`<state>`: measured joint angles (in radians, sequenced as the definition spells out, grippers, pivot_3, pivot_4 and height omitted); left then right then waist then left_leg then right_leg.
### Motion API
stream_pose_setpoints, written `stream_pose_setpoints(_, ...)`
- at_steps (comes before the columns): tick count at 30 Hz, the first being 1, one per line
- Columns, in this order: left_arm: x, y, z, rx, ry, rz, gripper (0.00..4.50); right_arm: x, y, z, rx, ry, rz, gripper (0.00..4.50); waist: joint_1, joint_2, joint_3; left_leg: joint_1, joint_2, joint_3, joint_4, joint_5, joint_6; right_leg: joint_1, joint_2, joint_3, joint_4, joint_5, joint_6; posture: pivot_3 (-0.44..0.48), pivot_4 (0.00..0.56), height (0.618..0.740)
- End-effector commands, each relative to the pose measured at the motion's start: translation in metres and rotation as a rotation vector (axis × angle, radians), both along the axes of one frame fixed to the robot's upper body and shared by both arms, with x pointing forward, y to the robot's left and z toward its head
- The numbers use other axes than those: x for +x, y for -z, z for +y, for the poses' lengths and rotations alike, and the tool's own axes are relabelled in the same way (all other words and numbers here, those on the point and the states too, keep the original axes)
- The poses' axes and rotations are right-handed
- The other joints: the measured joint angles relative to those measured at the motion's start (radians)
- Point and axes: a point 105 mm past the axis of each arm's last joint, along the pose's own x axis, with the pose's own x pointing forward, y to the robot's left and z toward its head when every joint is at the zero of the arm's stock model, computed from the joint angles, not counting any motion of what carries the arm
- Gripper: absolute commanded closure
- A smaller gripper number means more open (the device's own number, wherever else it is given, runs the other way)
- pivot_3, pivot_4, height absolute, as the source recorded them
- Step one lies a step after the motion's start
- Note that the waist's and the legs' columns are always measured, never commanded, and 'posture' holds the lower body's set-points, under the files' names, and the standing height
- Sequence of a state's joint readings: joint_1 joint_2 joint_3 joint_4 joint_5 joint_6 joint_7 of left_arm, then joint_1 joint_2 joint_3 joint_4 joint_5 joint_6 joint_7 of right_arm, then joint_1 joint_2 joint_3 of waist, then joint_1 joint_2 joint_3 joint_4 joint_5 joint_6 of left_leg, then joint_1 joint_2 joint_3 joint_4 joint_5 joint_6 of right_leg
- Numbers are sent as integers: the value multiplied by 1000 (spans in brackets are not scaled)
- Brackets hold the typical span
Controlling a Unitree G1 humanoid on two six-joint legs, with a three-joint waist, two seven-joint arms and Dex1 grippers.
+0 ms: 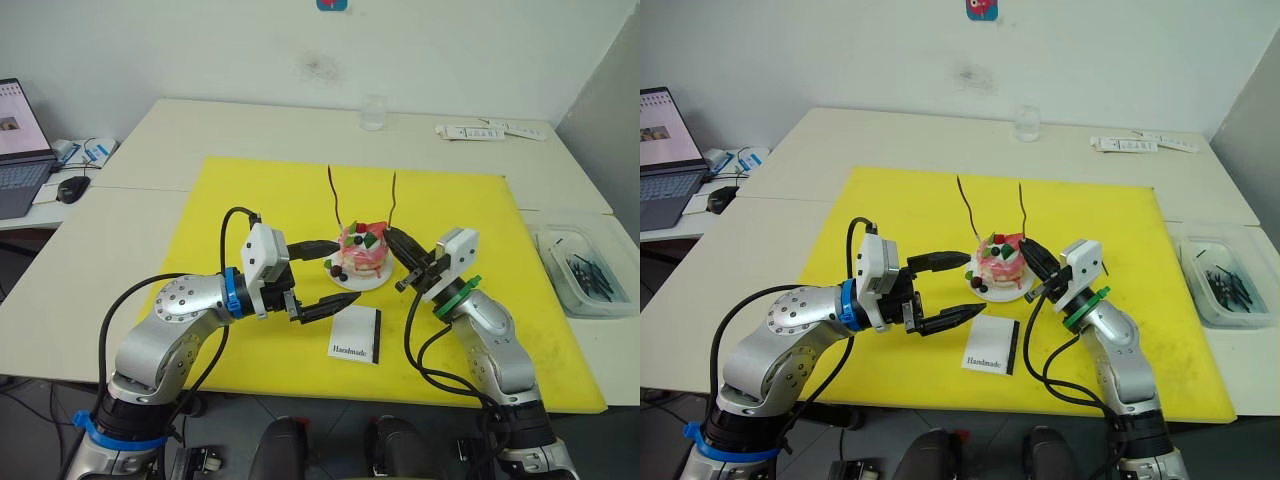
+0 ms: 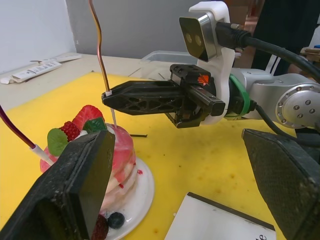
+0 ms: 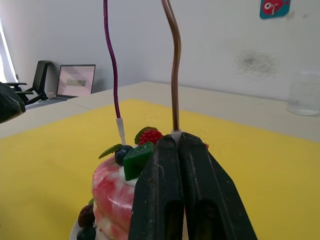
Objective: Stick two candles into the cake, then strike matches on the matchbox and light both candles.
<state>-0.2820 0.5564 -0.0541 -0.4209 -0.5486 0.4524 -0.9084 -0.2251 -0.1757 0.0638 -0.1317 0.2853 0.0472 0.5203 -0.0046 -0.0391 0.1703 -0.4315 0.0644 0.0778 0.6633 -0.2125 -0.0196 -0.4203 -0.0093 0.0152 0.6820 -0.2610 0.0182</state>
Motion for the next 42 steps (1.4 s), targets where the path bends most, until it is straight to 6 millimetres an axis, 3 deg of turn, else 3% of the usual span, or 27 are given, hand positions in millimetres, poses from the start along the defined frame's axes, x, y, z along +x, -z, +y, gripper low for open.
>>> stream_pose_setpoints(1,-4,-7,-3,-1,26,-30,0,-2,-5,3,1,-4,-29,4467,0,0,0,0,0,0,0,0,0,0,0,0,0,0,0,0,150,706)
stream_pose_setpoints(29,-6,-4,-6,2,38,-23,0,0,24,-2,-17,43,69,4467,0,0,0,0,0,0,0,0,0,0,0,0,0,0,0,0,150,706)
stream_pose_setpoints(39,-6,-5,-7,2,45,-27,0,2,2,0,32,47,22,4467,0,0,0,0,0,0,0,0,0,0,0,0,0,0,0,0,150,706)
stream_pose_setpoints(42,-6,-5,-8,4,49,-31,0,1,-7,-2,45,51,-6,3771,0,0,0,0,0,0,0,0,0,0,0,0,0,0,0,0,150,706)
